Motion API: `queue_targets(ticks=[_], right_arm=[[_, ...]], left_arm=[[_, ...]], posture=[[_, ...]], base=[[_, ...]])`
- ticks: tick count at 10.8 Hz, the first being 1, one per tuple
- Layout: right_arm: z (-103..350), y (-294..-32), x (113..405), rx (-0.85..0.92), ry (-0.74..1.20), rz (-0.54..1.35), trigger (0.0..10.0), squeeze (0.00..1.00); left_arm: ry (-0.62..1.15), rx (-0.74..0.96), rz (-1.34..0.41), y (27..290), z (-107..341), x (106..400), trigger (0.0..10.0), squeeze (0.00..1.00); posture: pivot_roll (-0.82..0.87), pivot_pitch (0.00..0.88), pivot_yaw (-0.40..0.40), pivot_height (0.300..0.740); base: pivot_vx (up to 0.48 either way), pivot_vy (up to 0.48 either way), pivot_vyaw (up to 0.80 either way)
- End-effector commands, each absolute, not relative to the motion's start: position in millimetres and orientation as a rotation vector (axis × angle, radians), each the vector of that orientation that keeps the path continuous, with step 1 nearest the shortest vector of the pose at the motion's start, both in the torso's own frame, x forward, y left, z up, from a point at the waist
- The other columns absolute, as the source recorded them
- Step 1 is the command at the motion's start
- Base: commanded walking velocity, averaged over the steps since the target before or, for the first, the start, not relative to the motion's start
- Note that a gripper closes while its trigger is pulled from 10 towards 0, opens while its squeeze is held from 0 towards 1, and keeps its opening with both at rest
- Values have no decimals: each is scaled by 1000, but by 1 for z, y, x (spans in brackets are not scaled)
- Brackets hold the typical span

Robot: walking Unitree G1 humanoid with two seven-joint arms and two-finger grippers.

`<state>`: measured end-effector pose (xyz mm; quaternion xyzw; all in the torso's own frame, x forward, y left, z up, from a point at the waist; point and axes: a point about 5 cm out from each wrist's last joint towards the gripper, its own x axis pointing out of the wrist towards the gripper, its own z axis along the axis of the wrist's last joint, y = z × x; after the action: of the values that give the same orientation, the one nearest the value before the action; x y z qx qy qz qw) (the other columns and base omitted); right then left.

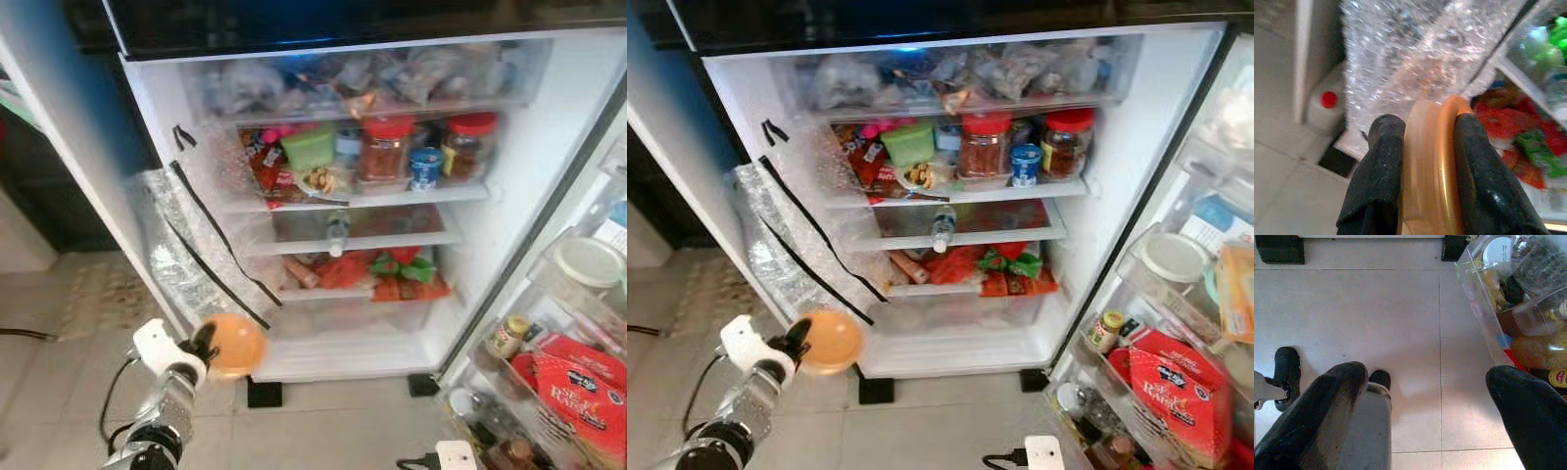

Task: Restocking fridge

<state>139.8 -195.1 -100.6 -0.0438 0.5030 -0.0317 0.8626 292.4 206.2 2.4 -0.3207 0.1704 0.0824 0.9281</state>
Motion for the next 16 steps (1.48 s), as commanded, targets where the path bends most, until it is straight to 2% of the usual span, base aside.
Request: queue_targets(ticks=[1, 3, 6, 9, 12, 14, 16], right_arm=[[-100, -194, 142, -94, 1054, -58, 10000, 0], [-97, -194, 152, -127, 1051, -37, 10000, 0], [-90, -197, 168, -126, 1021, -47, 10000, 0], [-90, -204, 166, -126, 1027, -71, 10000, 0], [-88, -209, 168, -156, 1016, -115, 10000, 0], [-87, -212, 170, -147, 1011, -138, 10000, 0], [-86, -213, 171, -137, 1011, -157, 10000, 0]], left_arm=[[325, -700, 108, 199, 10, 300, 10000, 0], [311, -738, -108, 179, 14, 302, 10000, 0], [193, -811, -270, 166, 36, 305, 10000, 0], [195, -927, -324, 156, 33, 296, 10000, 0], [228, -917, -383, 148, 36, 294, 10000, 0], [272, -932, -425, 134, 37, 296, 10000, 0], [265, -919, -428, 136, 40, 299, 10000, 0]], posture=[[-21, 0, 35, 740], [-15, 0, 30, 740], [-1, 0, 23, 740], [-21, 0, 24, 740], [-62, 0, 47, 740], [-98, 0, 84, 740], [-121, 0, 96, 740]], base=[[0, 0, 0], [0, 0, 0], [0, 0, 0], [0, 0, 0], [0, 0, 0], [0, 0, 0], [0, 0, 0]])
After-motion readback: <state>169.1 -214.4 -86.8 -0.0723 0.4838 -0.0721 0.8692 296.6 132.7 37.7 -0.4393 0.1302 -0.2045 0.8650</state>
